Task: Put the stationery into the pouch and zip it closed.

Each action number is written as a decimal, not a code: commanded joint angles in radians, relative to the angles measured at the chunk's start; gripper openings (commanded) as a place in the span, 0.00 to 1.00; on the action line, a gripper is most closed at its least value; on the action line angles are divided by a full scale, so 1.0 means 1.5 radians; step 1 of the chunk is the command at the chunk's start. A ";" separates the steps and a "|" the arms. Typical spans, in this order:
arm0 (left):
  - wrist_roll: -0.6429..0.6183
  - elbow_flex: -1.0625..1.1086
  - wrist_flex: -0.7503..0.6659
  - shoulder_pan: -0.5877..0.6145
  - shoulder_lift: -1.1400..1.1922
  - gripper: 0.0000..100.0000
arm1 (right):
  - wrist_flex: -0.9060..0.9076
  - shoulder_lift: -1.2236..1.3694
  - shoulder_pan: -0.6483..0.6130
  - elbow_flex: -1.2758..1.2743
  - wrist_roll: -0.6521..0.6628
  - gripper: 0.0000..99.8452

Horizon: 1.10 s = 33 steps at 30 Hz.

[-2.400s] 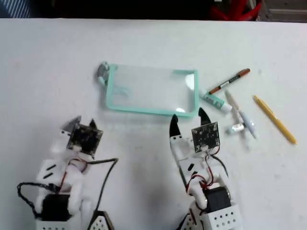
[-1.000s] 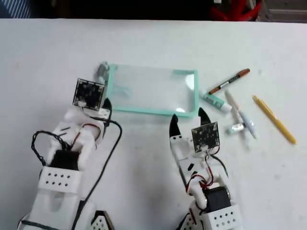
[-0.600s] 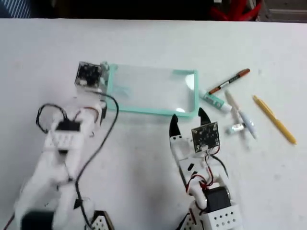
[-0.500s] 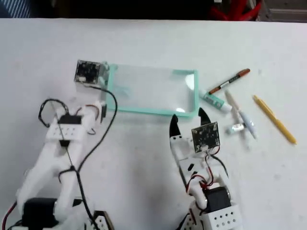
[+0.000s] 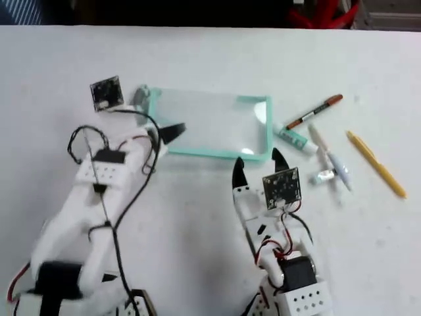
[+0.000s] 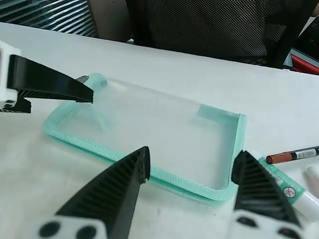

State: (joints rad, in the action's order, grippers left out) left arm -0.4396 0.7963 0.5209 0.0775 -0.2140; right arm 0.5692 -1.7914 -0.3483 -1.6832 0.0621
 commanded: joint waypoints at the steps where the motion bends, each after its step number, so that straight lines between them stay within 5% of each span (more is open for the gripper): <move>1: -0.014 -0.133 0.006 0.011 0.132 0.39 | 0.004 -0.005 0.003 -0.005 0.002 0.27; 8: -0.013 -0.357 0.212 0.027 0.289 0.40 | 0.004 -0.005 0.003 -0.005 0.002 0.27; 15: -0.010 -0.418 0.160 0.022 0.376 0.40 | 0.004 -0.005 0.003 -0.005 0.002 0.27; 27: -0.011 -0.645 0.316 -0.008 0.524 0.39 | 0.004 -0.005 0.003 -0.005 0.002 0.27; 33: -0.011 -0.744 0.419 -0.029 0.577 0.18 | 0.004 -0.005 0.002 -0.005 0.002 0.27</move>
State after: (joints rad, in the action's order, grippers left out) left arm -0.4549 -0.2163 1.0733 0.0683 0.6329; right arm 0.5692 -1.7914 -0.3498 -1.6832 0.0621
